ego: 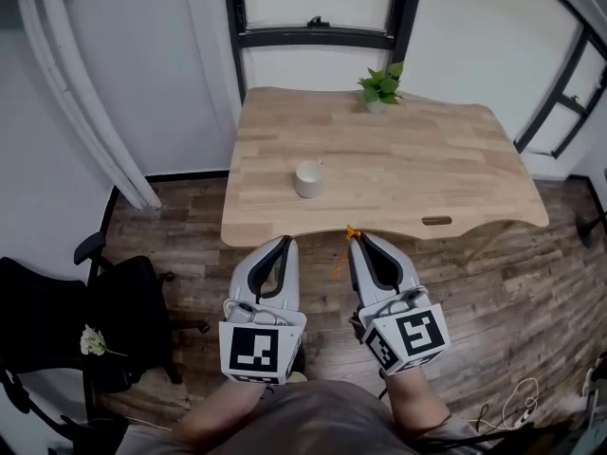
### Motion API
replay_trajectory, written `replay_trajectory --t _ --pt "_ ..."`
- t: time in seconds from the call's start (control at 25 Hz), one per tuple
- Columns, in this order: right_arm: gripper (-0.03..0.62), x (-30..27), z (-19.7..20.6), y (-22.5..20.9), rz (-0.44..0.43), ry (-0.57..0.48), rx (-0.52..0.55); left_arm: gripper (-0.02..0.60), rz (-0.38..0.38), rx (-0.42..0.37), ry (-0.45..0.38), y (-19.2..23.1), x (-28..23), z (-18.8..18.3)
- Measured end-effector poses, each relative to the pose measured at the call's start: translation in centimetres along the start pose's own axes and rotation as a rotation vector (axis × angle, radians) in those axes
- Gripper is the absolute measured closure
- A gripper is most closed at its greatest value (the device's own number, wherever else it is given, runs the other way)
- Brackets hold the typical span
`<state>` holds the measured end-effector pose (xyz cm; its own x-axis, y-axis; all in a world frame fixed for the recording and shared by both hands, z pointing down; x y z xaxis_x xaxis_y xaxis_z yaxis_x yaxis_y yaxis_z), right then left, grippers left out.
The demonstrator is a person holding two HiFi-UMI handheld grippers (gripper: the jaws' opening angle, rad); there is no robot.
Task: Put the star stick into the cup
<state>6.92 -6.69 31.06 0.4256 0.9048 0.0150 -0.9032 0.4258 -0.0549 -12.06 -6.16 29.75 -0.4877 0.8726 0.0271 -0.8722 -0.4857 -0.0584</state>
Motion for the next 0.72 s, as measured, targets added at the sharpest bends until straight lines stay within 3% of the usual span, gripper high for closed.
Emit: replay_trajectory --t 0.24,0.72 --pt "0.549 -5.9 -0.6 0.3 0.009 -0.024 0.028 0.581 0.033 -0.009 -0.04 4.5 -3.7 0.3" --pt "0.549 -11.6 -0.7 -2.0 0.059 -0.014 0.03 0.581 0.072 0.01 0.032 8.5 -9.3 2.9"
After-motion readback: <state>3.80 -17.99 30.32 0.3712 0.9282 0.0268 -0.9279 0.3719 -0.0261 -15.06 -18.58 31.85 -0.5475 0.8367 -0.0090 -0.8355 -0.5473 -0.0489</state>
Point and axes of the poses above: the fingertips, and each gripper's own axes: x backward along the fingers, y to its left, z out of its underside, the point moved 10 cm from there along x, backward along the fingers, and after that the axes turned 4 degrees about z, right-handed, at the moved point
